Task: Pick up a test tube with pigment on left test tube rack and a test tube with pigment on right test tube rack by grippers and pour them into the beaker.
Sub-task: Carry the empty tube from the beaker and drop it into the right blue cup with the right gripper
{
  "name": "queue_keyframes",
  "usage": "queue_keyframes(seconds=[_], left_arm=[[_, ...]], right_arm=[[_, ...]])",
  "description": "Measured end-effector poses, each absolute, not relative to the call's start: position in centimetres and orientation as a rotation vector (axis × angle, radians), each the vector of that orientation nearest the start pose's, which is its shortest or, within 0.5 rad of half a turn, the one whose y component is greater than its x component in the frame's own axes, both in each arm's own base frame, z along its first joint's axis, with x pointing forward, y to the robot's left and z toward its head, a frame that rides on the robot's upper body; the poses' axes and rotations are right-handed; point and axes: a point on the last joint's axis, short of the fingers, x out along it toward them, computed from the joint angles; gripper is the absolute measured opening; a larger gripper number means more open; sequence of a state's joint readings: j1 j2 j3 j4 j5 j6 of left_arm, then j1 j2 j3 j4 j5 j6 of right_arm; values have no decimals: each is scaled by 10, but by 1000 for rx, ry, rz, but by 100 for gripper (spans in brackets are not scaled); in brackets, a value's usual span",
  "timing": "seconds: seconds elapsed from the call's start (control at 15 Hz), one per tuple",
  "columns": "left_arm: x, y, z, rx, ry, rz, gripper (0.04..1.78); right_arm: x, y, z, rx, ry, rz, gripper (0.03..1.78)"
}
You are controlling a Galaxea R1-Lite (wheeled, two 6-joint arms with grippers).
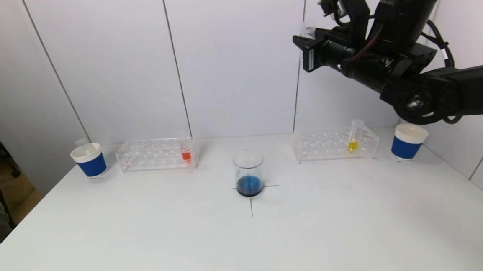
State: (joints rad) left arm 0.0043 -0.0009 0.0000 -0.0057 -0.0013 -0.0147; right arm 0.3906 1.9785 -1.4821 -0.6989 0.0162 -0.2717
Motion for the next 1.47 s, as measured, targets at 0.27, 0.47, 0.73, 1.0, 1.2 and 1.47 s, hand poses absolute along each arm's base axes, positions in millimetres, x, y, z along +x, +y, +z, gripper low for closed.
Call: queue_keyframes(seconds=[0.27,0.47,0.73,1.0,1.2,1.47], left_arm=[[-23,0,76,-15,-7,3,177],[-23,0,76,-15,-6,3,177],[-23,0,76,-15,-7,3,177],[-23,0,76,-15,-6,3,177],[-23,0,76,-15,-7,2,177],[-23,0,76,-15,-6,2,177]], right_arm=[[378,116,298,-190,-267,175,49],[381,79,305,-162,-268,44,49],[384,37,307,-130,-247,-125,49],[382,-1,307,-94,-219,-239,49],[380,-22,301,-32,-189,-323,49],[381,-31,276,40,-125,-345,49]])
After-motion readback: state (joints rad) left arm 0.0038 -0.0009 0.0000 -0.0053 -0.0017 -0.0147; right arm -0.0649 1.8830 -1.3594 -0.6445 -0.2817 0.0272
